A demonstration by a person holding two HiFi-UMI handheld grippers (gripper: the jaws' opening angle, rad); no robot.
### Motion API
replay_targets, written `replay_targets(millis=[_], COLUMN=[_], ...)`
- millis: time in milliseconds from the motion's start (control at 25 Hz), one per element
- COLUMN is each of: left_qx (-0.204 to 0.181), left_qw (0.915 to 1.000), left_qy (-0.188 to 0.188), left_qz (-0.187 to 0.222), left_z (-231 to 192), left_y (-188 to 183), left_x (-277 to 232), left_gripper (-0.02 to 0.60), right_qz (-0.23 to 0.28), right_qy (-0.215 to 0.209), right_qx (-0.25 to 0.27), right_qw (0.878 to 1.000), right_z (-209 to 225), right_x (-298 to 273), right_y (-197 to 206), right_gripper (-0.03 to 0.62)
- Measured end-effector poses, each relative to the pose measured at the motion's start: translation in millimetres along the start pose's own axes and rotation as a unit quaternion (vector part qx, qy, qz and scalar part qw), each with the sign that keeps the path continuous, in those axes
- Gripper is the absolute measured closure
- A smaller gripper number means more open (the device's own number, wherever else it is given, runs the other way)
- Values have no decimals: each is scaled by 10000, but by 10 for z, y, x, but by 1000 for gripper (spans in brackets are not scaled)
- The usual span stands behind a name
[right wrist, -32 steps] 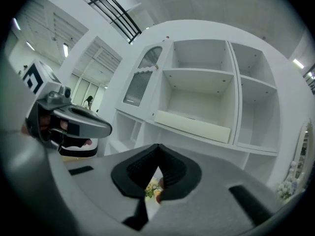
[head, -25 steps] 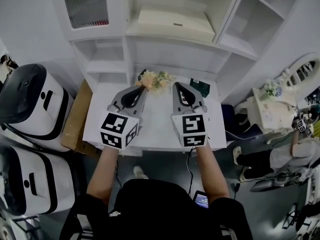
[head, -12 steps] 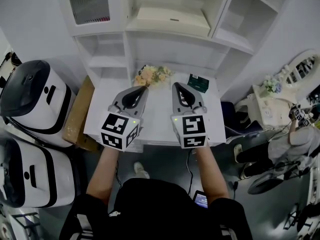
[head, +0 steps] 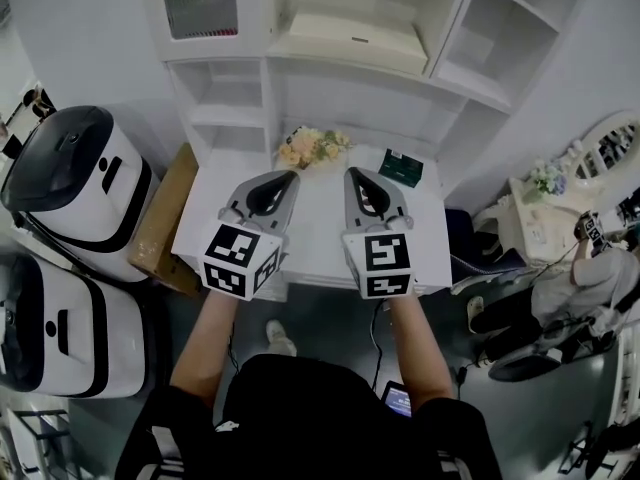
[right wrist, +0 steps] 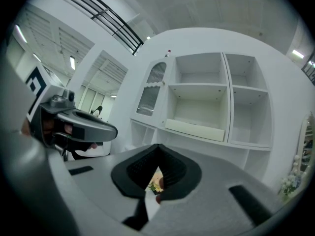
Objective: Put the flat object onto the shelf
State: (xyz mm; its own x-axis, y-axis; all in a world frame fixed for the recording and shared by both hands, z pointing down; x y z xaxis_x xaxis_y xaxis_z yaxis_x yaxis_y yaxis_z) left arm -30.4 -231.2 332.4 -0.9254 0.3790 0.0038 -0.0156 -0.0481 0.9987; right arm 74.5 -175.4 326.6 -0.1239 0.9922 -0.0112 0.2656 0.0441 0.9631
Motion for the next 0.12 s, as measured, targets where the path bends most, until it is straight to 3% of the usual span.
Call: replay_targets(millis=[120], left_qx=[-11], left_qw=[10000], left_qy=[-9], left_qz=[-16], left_z=[29], left_y=[2], left_x=[54], left_gripper=[574], right_qz=[8], right_qy=[-7], right_qx=[-19], right_qw=[10000], right_z=[-31], right_x=[40], right_y=[4], right_gripper=[594])
Point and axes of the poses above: the fingertips, and each gripper's own axes: x backward along the fingers, z to its right, y out of its underside, the point moved 4 cm from there along x, backward along the fingers, and after that the axes turned 2 degrees about z, right-handed, at the moved point
